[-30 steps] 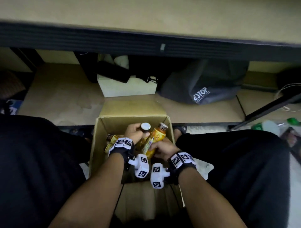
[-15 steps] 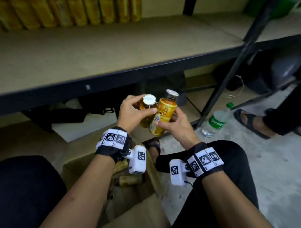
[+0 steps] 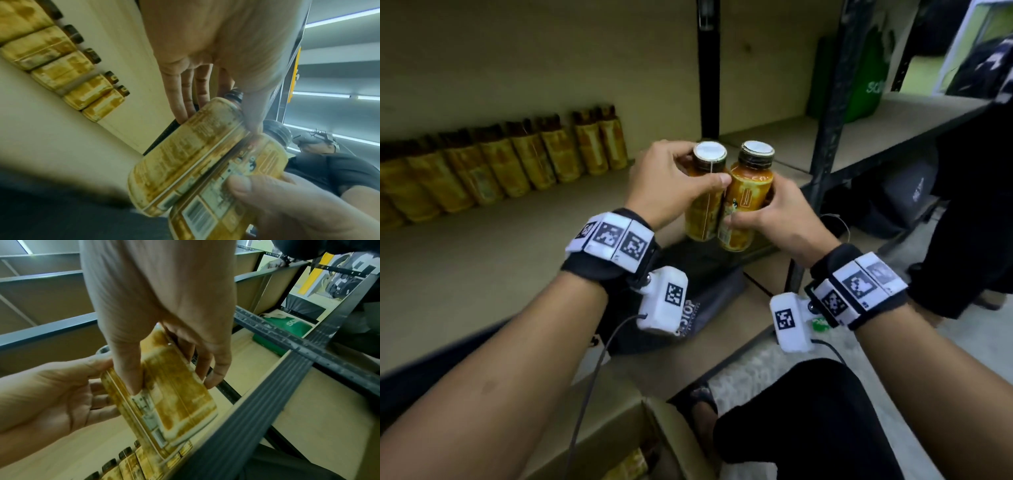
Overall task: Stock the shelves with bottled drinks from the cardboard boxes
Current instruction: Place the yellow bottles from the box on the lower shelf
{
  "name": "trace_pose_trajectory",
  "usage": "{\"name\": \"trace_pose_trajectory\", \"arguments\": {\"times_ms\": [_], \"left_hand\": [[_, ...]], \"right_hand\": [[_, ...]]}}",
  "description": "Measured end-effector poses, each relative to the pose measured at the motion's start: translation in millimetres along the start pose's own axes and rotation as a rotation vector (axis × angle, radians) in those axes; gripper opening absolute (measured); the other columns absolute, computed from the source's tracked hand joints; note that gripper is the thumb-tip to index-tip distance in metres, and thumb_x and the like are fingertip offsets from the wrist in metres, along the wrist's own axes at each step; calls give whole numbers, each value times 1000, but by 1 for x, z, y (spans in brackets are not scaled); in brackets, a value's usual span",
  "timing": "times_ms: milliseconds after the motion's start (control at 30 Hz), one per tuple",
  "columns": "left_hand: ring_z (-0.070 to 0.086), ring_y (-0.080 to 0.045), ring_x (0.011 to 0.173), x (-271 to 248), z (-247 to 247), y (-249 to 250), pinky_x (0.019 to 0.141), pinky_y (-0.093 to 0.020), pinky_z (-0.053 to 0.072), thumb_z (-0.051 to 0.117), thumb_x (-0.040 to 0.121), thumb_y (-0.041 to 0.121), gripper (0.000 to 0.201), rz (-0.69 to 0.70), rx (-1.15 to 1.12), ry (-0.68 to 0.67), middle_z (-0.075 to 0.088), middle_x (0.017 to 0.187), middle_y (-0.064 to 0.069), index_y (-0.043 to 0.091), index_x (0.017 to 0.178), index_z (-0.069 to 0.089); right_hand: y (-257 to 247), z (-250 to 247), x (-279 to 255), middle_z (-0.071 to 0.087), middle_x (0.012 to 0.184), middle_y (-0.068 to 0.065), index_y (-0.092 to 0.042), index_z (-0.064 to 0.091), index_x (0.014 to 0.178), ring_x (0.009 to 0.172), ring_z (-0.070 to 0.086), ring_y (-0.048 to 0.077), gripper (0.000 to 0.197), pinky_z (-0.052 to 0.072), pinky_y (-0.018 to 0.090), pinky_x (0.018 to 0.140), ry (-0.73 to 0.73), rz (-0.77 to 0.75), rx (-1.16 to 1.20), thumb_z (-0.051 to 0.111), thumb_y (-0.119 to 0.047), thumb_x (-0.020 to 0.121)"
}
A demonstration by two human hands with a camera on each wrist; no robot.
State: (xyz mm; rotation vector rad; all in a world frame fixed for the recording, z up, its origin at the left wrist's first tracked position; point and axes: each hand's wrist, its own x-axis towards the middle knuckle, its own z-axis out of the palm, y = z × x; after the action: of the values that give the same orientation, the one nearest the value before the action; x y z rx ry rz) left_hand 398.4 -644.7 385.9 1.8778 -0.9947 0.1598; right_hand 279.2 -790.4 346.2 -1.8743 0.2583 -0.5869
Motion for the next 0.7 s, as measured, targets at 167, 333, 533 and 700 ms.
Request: {"name": "trace_pose_trajectory", "arguments": {"times_ms": [167, 333, 533, 700], "left_hand": [[65, -8, 87, 69, -22, 9, 79, -32, 55, 83, 67, 40, 43, 29, 220, -160, 71, 93, 6, 18, 102, 71], [61, -22, 81, 157, -40, -19, 65, -32, 46, 81, 67, 44, 40, 41, 588, -227, 64, 82, -1, 13, 85, 64], [61, -29, 103, 250, -38, -86, 90, -44, 47, 72, 72, 48, 48, -24, 888, -190, 64, 113, -2, 25, 112, 59], [57, -30, 106, 296, -40, -141, 92, -41, 39, 61, 83, 52, 48, -133, 995, -136, 60, 112, -4, 17, 115, 55]], "right_hand": [[-17, 3, 57, 67, 112, -3, -18, 52, 124, 104, 63, 11, 64, 51, 32, 89, -1, 58, 13, 83, -5, 70], [-28, 15, 139, 71, 101, 4, -16, 62, 105, 95, 67, 16, 45, 55, 37, 88, -111, 53, -134, 82, -3, 67], [-14, 39, 264, 71, 95, 3, -14, 68, 102, 90, 68, 20, 42, 57, 37, 84, -190, 53, -399, 85, -17, 64], [18, 69, 346, 68, 82, -1, -19, 69, 85, 78, 68, 20, 33, 57, 32, 70, -140, 57, -543, 80, -34, 58]]}}
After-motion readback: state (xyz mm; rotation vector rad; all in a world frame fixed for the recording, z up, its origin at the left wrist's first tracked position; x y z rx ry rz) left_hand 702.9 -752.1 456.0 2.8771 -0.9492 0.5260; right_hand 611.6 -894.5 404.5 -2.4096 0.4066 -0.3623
